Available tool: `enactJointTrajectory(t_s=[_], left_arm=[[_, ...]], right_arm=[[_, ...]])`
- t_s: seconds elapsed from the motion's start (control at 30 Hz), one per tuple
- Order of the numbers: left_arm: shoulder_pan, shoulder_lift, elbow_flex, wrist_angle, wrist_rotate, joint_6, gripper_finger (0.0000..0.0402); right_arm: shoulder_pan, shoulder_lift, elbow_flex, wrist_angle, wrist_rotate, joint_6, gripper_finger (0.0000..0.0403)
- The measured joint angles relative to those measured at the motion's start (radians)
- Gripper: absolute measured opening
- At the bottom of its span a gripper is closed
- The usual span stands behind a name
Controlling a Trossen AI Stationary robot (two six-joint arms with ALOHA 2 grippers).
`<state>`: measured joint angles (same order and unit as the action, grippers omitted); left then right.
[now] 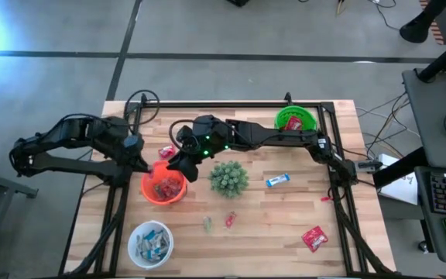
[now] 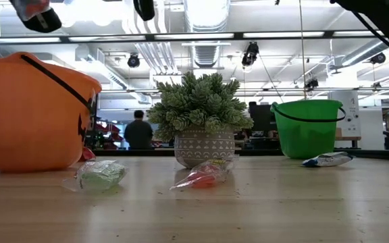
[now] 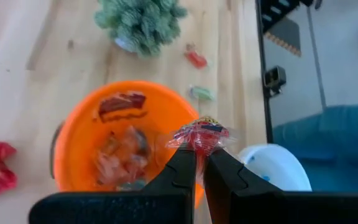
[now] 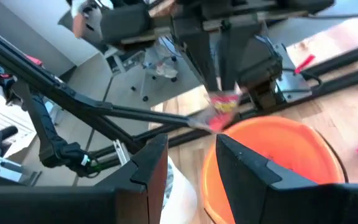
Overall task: Sort candy
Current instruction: Put the red gummy into the orange bucket
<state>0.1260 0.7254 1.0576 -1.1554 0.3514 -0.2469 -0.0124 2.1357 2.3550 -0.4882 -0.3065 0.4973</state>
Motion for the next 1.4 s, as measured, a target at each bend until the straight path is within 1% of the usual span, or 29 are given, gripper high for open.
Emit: enactJointTrajectory(t_s=[0.2, 0.27, 0.37, 0.53, 0.63, 0.7, 0.8, 0.87, 0.97, 1.07, 1.13, 1.17, 1.3, 1.4], left_arm=[[-0.001, 0.0, 0.0, -0.006, 0.026, 0.029, 0.0001], [-0.002, 0.002, 0.0, -0.006, 0.026, 0.029, 0.0008], [-0.002, 0.007, 0.0, -0.008, 0.027, 0.029, 0.0031], [-0.002, 0.02, 0.0, -0.008, 0.027, 0.029, 0.0082], [-0.002, 0.03, 0.0, -0.006, 0.02, 0.031, 0.0112], [-0.002, 0.037, 0.0, -0.005, -0.016, 0.04, 0.0128], [-0.003, 0.046, 0.0, -0.006, -0.161, 0.018, 0.0145], [-0.003, 0.051, 0.0, -0.007, -0.268, 0.002, 0.0149], [-0.001, 0.052, 0.0, -0.008, -0.362, -0.005, 0.015], [-0.001, 0.052, 0.0, -0.01, -0.393, -0.004, 0.015], [-0.002, 0.052, 0.0, -0.017, -0.395, 0.003, 0.015], [-0.002, 0.052, 0.0, -0.017, -0.395, 0.008, 0.015], [-0.002, 0.051, 0.0, -0.022, -0.396, 0.021, 0.015], [-0.002, 0.048, 0.0, -0.024, -0.396, 0.021, 0.015]], right_arm=[[-0.003, -0.017, 0.0, -0.112, 0.0, 0.0, 0.0128], [-0.004, -0.025, 0.0, -0.166, 0.0, 0.0, 0.0128], [-0.008, -0.035, 0.0, -0.261, 0.005, -0.015, 0.0128], [-0.011, -0.053, 0.0, -0.395, 0.115, -0.048, 0.0128], [-0.018, -0.053, 0.0, -0.423, 0.125, -0.052, 0.0128], [-0.021, -0.053, 0.0, -0.446, 0.125, -0.053, 0.0128], [-0.021, -0.054, 0.0, -0.532, 0.126, -0.055, 0.0128], [-0.021, -0.057, 0.0, -0.636, 0.125, -0.054, 0.0128], [-0.021, -0.071, 0.0, -0.836, 0.125, -0.047, 0.0128], [-0.008, -0.095, 0.0, -1.018, 0.131, 0.001, 0.0128], [0.015, -0.105, 0.0, -1.087, 0.166, 0.03, 0.0128], [0.031, -0.106, -0.002, -1.085, 0.18, 0.035, 0.0128], [0.081, -0.116, -0.006, -1.08, 0.167, 0.073, 0.0128], [0.115, -0.126, -0.006, -1.081, 0.179, 0.121, 0.0128]])
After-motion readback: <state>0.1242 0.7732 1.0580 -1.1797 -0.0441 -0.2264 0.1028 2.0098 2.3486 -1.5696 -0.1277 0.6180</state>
